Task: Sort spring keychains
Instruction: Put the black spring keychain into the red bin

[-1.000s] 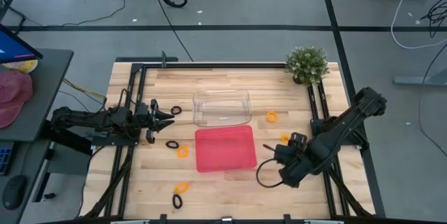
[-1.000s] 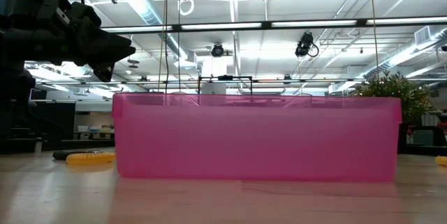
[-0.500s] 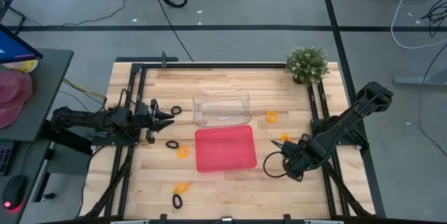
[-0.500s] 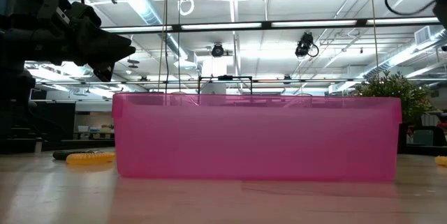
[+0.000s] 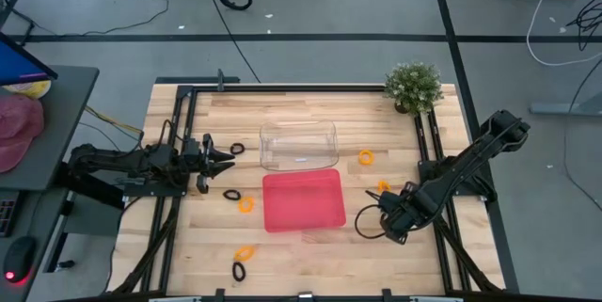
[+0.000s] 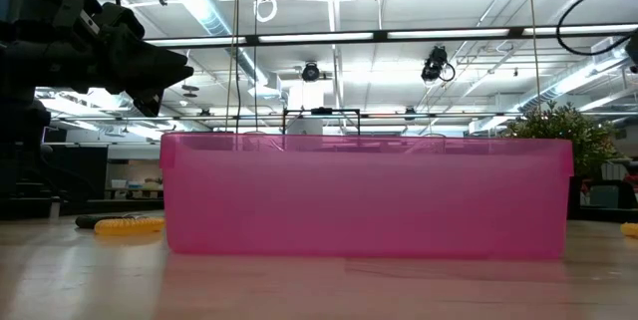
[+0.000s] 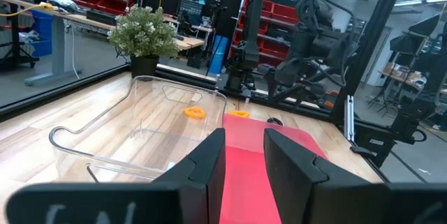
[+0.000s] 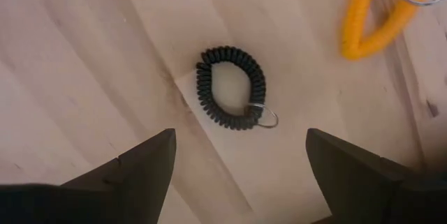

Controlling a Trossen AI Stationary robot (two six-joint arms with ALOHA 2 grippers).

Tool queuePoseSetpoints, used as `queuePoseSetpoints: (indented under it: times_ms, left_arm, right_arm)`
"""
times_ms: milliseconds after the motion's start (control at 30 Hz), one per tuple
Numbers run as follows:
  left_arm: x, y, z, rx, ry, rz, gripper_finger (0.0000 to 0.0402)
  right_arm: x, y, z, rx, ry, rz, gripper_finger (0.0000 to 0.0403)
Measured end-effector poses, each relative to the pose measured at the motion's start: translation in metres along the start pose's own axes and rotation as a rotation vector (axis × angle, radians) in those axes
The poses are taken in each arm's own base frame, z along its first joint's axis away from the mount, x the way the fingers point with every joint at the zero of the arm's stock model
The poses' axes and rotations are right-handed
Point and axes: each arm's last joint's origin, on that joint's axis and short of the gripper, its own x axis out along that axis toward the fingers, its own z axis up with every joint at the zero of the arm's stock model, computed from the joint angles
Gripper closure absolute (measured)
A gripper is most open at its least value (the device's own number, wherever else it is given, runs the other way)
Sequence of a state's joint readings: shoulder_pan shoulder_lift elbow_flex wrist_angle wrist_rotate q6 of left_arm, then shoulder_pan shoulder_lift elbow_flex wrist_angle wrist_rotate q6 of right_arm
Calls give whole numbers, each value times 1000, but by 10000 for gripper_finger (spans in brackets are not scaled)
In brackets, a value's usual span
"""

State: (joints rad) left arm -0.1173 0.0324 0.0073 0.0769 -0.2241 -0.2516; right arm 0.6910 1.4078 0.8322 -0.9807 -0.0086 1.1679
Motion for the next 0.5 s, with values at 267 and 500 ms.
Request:
queuePoseSetpoints:
  times_ms: [267, 500]
  left_arm:
    - [0, 0, 0, 0, 0, 0, 298]
    - [0, 0, 0, 0, 0, 1, 298]
  right_arm:
    - [13, -9, -3, 3, 17, -41, 78]
    - [24, -15, -4, 7, 12, -50, 78]
